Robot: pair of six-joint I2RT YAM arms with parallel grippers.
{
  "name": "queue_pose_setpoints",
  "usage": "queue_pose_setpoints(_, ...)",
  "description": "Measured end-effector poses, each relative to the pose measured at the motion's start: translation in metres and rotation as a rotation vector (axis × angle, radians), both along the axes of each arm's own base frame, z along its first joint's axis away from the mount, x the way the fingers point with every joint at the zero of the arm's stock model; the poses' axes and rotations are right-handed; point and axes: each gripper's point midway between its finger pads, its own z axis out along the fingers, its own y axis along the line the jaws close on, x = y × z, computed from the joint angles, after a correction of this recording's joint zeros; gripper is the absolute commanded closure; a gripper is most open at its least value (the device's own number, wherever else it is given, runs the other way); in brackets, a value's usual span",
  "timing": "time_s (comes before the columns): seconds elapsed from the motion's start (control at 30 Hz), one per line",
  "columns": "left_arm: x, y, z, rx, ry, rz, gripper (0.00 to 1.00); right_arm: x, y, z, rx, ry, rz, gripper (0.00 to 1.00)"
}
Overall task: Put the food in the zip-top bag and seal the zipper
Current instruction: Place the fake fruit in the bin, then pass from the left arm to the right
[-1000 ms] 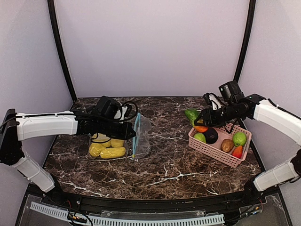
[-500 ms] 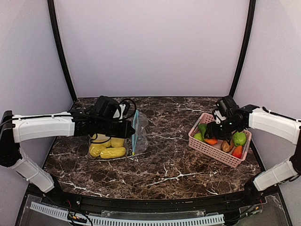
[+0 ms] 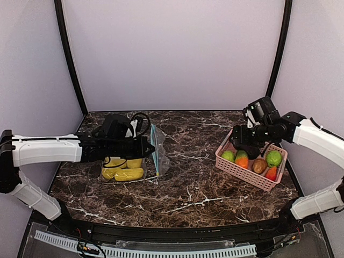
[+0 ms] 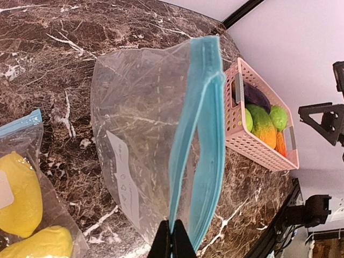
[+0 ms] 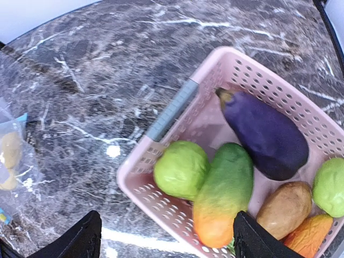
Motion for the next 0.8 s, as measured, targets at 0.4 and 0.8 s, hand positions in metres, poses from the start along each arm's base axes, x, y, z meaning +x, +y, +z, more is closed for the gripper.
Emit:
queue_pose_setpoints(0.4,0.01,-0.012,0.015,-0.217,0.001,0.094,0.99,-0.034,0.174,0.037,0.193,-0.142,0.384,0.3)
queue_pose_setpoints(0.8,0.011,-0.013,0.017,-0.27,0.005,0.124,0.99,-0.042,0.283,0.036,0.2,-0.204,0.555,0.42)
